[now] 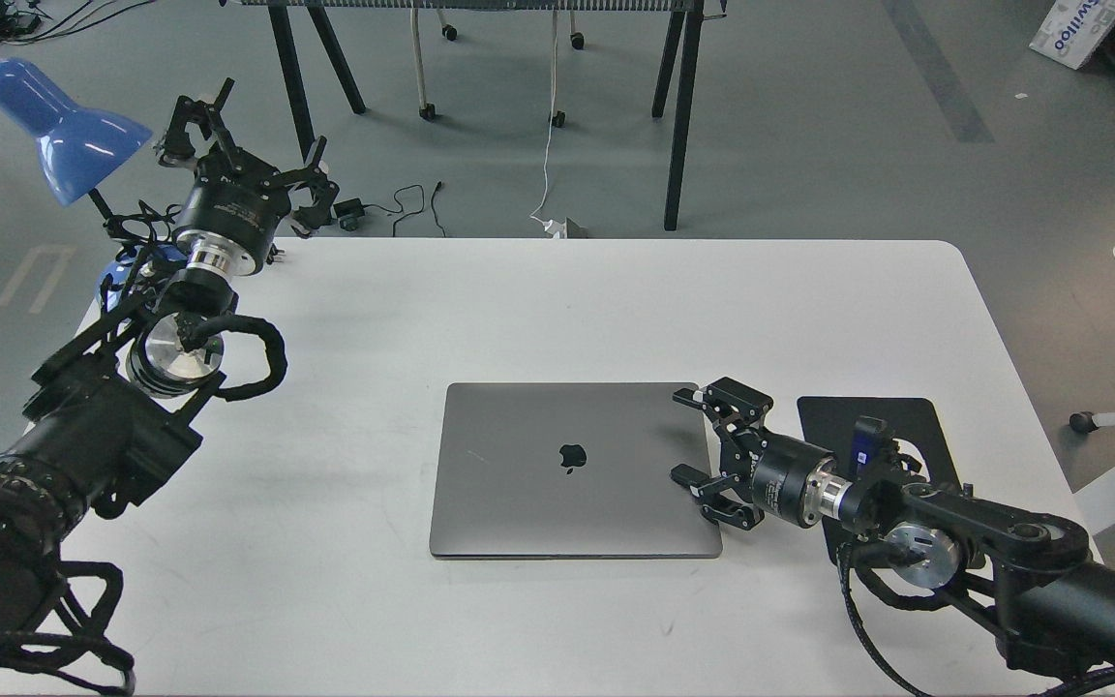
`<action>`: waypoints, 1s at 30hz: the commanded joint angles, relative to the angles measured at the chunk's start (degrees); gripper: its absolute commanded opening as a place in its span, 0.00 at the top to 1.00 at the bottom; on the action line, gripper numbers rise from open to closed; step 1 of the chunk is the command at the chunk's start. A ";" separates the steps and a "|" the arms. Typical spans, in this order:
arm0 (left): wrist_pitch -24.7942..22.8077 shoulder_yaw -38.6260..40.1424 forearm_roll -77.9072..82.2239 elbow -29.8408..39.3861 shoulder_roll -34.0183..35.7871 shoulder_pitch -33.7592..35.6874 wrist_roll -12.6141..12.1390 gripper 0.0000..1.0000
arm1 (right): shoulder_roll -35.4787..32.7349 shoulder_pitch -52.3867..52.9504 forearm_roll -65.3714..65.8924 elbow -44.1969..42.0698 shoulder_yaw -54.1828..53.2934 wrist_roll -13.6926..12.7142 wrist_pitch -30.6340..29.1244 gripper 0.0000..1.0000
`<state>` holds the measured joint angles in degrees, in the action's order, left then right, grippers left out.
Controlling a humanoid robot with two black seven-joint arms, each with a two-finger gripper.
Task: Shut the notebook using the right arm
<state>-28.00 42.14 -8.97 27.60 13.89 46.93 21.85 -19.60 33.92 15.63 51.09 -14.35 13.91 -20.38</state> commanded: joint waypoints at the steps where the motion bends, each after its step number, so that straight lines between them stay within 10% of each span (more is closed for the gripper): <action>1: 0.00 0.05 0.00 0.00 0.00 0.00 -0.05 0.00 | -0.35 0.45 -0.43 1.38 -3.21 0.68 -1.14 0.00; 17: 0.00 -0.04 0.00 0.00 0.00 0.00 0.03 0.00 | -1.50 0.27 -0.78 2.79 -44.08 -1.34 -4.22 0.00; 30: 0.00 0.05 -0.09 0.00 0.00 0.00 -0.05 0.00 | -0.88 3.52 -21.34 -12.67 -53.06 -6.35 -4.93 0.00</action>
<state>-28.00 42.18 -9.05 27.60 13.88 46.93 21.81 -20.42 36.72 -1.36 41.68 -67.01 9.18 -24.92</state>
